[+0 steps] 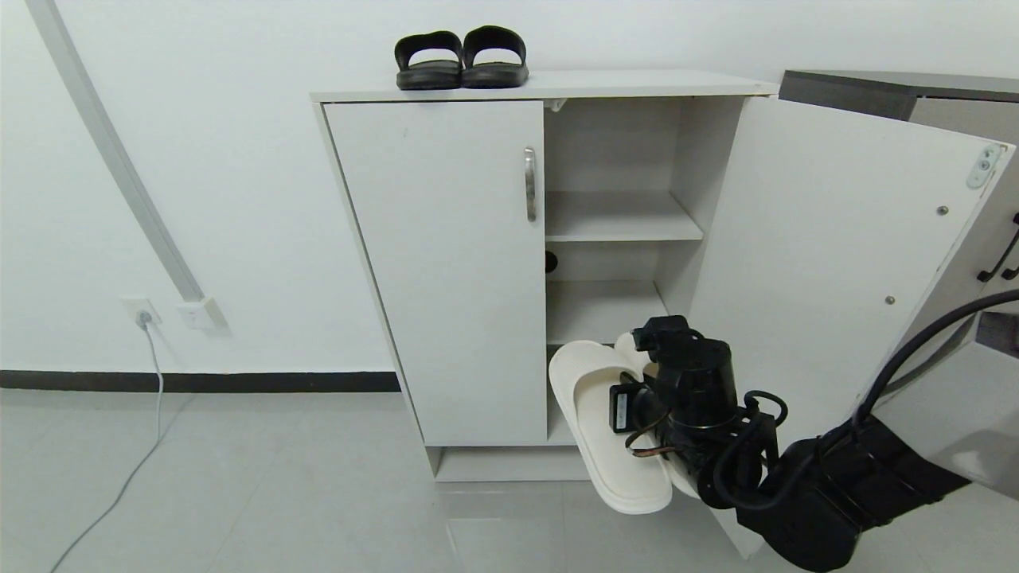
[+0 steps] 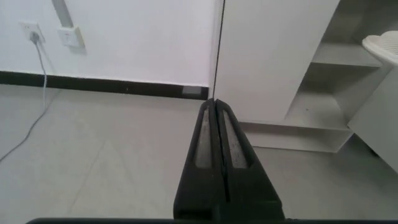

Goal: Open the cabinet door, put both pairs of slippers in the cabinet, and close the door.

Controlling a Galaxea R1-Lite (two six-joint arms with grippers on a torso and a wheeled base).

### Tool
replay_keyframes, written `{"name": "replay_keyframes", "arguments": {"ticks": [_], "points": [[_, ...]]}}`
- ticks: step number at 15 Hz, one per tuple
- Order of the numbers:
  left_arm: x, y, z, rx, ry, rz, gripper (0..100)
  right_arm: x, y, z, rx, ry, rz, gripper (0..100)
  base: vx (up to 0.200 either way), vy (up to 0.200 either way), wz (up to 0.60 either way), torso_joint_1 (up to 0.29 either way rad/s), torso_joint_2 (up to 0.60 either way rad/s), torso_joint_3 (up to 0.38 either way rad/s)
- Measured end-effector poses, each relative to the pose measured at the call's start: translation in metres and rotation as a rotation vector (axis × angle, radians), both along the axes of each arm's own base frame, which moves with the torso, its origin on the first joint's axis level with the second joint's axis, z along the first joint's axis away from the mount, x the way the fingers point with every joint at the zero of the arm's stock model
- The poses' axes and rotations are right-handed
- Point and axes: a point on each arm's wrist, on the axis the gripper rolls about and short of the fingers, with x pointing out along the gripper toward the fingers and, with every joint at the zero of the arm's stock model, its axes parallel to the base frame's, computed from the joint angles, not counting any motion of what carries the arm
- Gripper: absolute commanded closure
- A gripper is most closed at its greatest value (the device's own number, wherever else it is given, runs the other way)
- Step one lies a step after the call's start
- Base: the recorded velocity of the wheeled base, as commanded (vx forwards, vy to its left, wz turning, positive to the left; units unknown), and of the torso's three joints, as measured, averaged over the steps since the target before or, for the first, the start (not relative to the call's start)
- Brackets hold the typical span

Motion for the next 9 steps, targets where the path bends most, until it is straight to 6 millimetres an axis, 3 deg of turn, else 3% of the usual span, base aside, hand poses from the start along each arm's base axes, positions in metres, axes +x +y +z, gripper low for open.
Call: {"name": "replay_keyframes", "arguments": {"ticks": [2, 5, 9], "points": [[-0.0017, 0.0016, -0.0003, -0.01, -0.02, -0.086, 100, -0.0005, 0.0001, -0.0011, -0.001, -0.01, 0.004, 100, 0.0, 0.0, 0.0, 0.0, 0.0, 0.0], [-0.005, 0.0055, -0.0013, -0.016, -0.064, 0.023, 100, -0.0014, 0.0, -0.0032, -0.011, -0.006, 0.007, 100, 0.0, 0.0, 0.0, 0.0, 0.0, 0.0], [-0.0064, 0.0048, -0.0018, -0.069, -0.089, 0.002, 100, -0.0014, 0.0013, -0.0018, -0.01, -0.014, -0.002, 100, 0.0, 0.0, 0.0, 0.0, 0.0, 0.0]]}}
